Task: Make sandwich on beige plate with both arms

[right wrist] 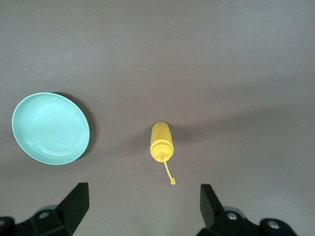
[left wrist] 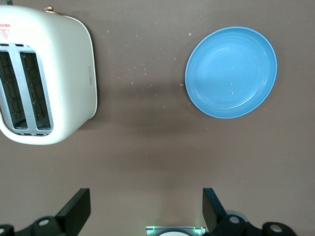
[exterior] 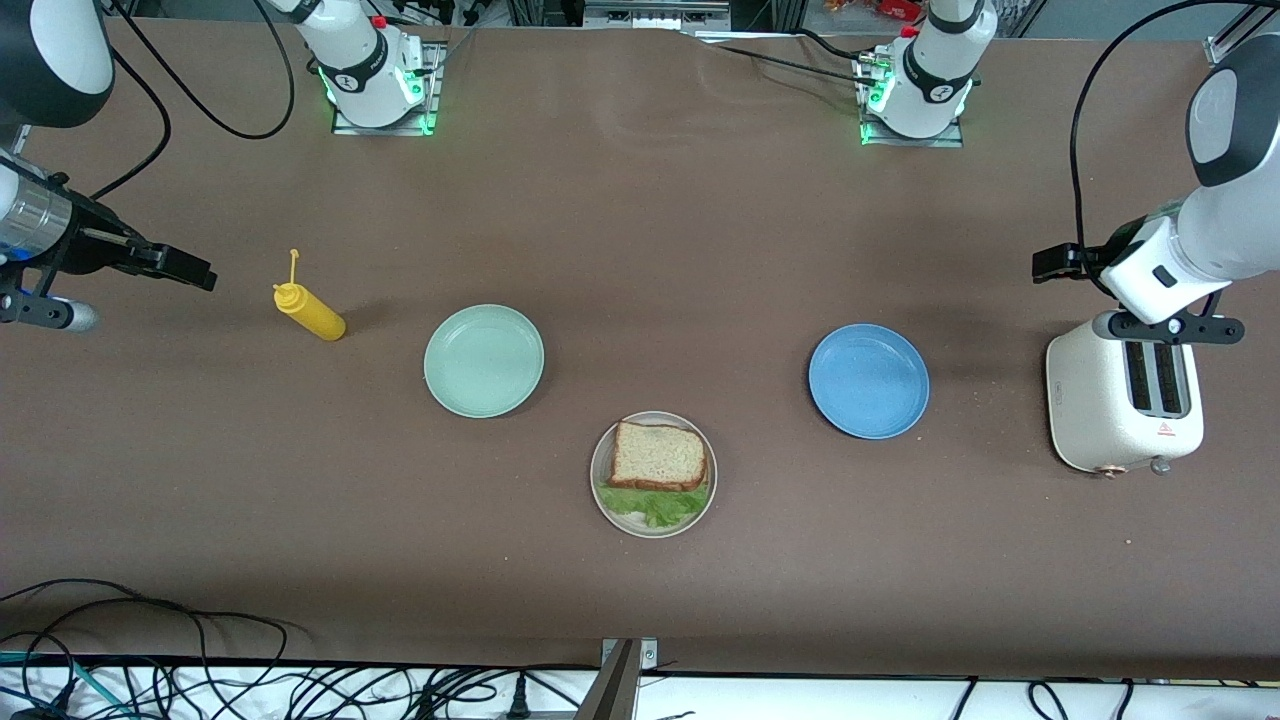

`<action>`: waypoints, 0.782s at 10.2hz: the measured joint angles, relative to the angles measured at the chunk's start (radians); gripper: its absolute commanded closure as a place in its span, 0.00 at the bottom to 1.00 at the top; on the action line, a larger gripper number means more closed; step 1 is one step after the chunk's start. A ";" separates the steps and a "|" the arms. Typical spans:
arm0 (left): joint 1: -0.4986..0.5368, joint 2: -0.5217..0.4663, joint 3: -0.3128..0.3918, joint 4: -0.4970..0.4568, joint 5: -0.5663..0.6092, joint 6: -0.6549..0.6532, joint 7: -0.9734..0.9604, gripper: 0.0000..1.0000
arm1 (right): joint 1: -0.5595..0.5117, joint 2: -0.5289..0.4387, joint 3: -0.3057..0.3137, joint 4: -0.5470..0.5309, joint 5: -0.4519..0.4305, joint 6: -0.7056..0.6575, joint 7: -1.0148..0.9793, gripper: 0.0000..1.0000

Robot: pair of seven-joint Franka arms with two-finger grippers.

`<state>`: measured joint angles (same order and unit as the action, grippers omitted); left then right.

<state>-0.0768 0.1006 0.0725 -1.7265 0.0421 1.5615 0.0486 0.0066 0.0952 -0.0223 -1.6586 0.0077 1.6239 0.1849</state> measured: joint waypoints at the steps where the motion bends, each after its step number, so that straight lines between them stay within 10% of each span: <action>1: 0.000 -0.014 0.000 -0.015 0.000 0.009 0.000 0.00 | 0.000 0.000 0.000 0.000 0.000 0.000 0.001 0.00; 8: 0.008 -0.054 -0.006 -0.027 0.000 0.054 -0.002 0.00 | 0.004 0.003 0.001 0.000 0.001 0.000 0.006 0.00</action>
<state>-0.0686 0.0464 0.0666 -1.7533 0.0420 1.6157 0.0461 0.0101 0.0985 -0.0216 -1.6585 0.0082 1.6239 0.1913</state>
